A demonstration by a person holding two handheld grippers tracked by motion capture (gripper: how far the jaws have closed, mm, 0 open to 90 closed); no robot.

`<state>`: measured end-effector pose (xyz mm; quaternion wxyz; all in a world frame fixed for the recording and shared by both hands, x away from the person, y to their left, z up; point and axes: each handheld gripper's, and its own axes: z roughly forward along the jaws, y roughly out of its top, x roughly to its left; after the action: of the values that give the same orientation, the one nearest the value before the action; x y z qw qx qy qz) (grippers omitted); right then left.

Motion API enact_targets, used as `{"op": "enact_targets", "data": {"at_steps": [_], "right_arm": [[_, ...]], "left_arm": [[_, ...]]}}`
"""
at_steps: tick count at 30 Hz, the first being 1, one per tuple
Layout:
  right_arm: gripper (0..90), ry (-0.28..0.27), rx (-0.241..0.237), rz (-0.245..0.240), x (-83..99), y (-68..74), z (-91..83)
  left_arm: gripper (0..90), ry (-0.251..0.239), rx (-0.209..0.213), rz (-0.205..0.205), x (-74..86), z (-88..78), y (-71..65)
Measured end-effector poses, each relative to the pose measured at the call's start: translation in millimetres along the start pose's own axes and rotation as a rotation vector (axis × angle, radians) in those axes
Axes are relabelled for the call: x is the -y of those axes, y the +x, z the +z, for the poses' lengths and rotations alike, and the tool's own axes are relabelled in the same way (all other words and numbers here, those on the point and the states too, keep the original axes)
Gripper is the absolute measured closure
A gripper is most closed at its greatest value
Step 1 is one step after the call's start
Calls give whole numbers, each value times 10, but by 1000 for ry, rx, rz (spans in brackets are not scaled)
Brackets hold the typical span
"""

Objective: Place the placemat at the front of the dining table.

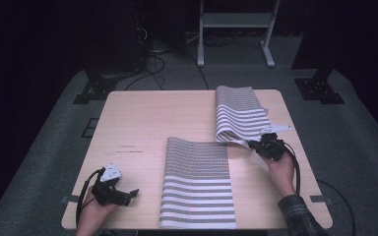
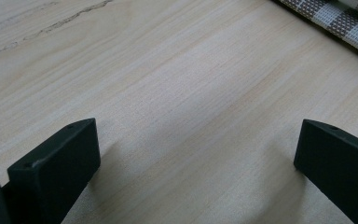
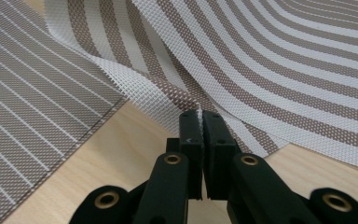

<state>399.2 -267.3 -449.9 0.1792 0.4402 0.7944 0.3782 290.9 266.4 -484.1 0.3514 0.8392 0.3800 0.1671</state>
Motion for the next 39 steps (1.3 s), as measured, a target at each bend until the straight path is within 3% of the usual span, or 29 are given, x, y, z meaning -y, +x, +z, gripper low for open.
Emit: {"op": "enact_targets", "data": {"at_steps": [13, 21, 28, 33, 39], "right_arm": [[871, -6, 60, 59, 111, -263, -130], [865, 28, 145, 83, 198, -404, -210], [678, 1, 136, 95, 215, -461, -303], [630, -50, 129, 115, 156, -480, -424], [582, -52, 146, 124, 122, -522, -443]], "left_arm": [[0, 0, 0, 1, 0, 0, 0], [0, 1, 1, 1, 1, -2, -1], [0, 1, 1, 1, 1, -2, -1], [0, 2, 1, -1, 1, -2, -3], [0, 1, 1, 0, 1, -2, -2]]}}
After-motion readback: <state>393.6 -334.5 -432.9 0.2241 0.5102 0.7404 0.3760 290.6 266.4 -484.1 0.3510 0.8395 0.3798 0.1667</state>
